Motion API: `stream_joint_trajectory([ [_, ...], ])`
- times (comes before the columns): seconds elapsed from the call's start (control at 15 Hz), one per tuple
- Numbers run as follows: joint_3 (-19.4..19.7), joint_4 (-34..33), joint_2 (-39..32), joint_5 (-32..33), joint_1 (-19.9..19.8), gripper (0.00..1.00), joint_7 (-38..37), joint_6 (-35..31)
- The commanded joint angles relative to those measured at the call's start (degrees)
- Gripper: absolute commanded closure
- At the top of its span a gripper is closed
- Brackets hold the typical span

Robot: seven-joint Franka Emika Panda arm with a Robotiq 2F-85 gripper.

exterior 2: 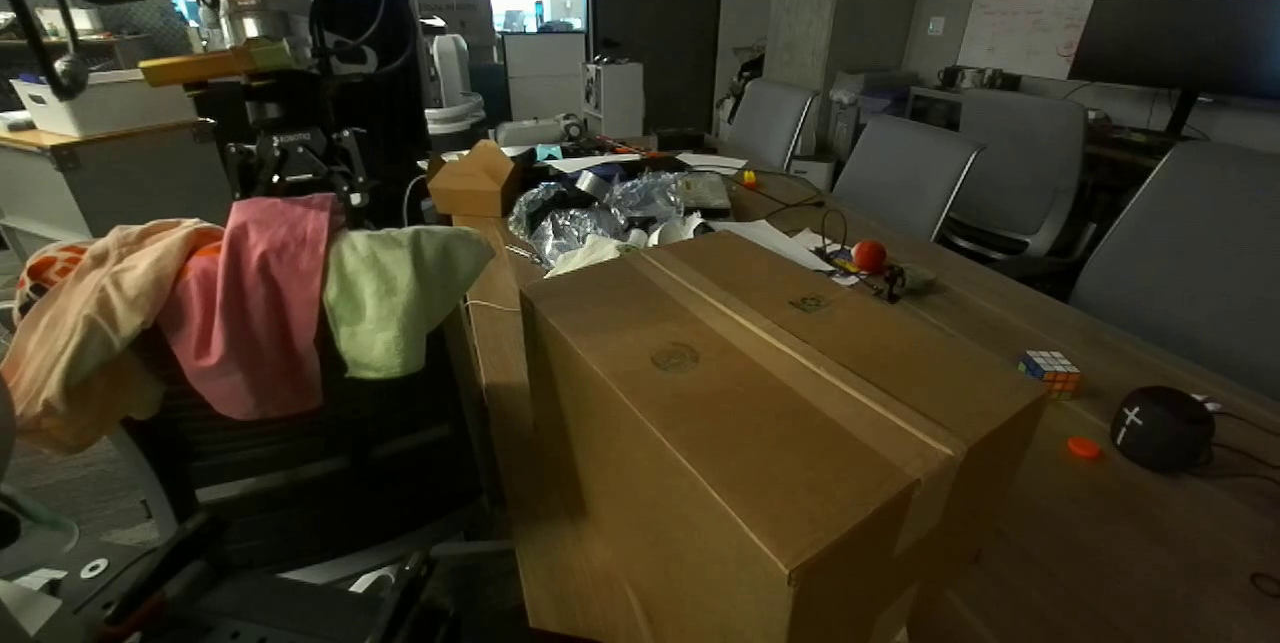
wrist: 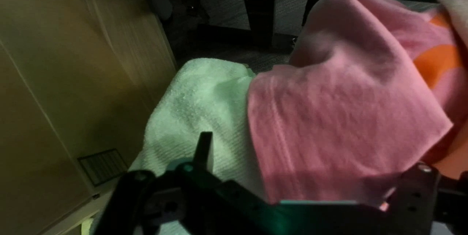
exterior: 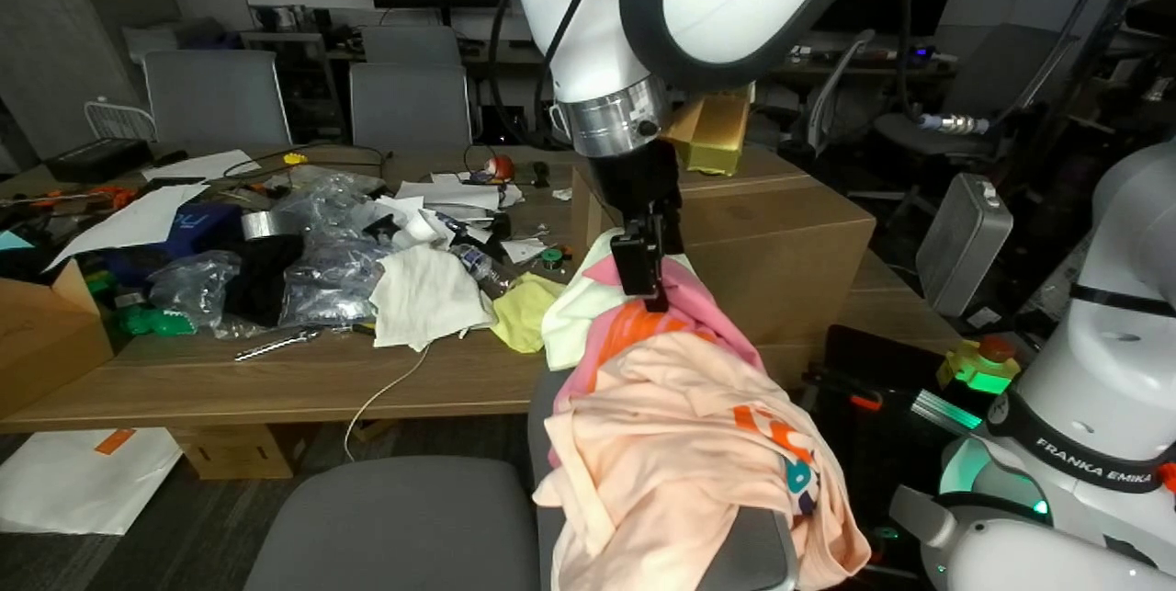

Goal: Pick up the clothes from the headrest of the chair and put them on the box

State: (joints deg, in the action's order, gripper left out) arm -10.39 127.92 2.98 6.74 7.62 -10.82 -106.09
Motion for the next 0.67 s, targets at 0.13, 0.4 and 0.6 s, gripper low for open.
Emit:
stream_joint_trajectory([
  [0.13,1.1,-1.1,-1.7,0.7,0.1,0.00,2.4,-1.2],
  [0.4,1.2,-1.4,-2.3,0.2,0.1,0.34,3.7,-0.7],
  [0.6,1.1,-2.3,-2.5,0.2,0.2,0.58,3.6,0.2],
])
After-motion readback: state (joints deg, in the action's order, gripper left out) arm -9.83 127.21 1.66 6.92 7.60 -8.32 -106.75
